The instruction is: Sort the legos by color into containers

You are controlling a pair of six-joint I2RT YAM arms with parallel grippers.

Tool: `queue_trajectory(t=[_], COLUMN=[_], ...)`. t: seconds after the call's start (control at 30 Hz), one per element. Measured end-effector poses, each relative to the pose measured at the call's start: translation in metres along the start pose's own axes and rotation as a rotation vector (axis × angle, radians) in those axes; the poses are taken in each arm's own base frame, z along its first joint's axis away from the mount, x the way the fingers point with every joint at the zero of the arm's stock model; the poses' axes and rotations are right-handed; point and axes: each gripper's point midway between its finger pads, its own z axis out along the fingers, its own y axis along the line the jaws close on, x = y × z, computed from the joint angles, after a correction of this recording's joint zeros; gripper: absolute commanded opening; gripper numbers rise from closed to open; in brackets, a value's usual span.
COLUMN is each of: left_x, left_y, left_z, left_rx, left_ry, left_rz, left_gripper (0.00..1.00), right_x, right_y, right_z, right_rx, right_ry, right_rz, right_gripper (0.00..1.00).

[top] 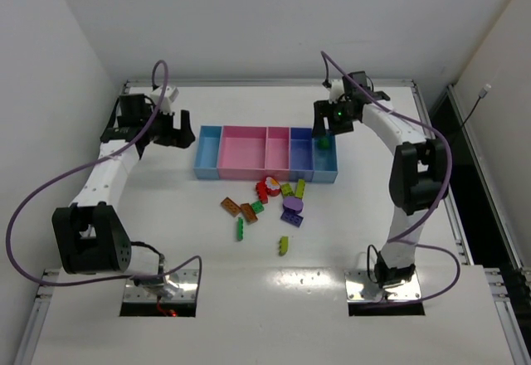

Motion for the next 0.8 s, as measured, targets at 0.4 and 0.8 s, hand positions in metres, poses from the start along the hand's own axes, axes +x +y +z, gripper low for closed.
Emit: queue_trajectory(t=[0.4,0.8], left_x=[0.047,0.176], left_y=[-0.150,-0.197], left_z=[-0.042,-0.102], left_rx=[0.564,0.945], left_ry=[0.157,0.363], left_rz=[0.517,1.102], left_gripper=[0.95,0.92], right_x=[-0.034,0.002], right_y=[0.022,0.012], right_z=[-0.081,-0.115], right_rx=[0.031,0.093], right_ry=[-0.193,-0.211], right_rz=[-0.129,-0.198], right_gripper=[0.71,0.71])
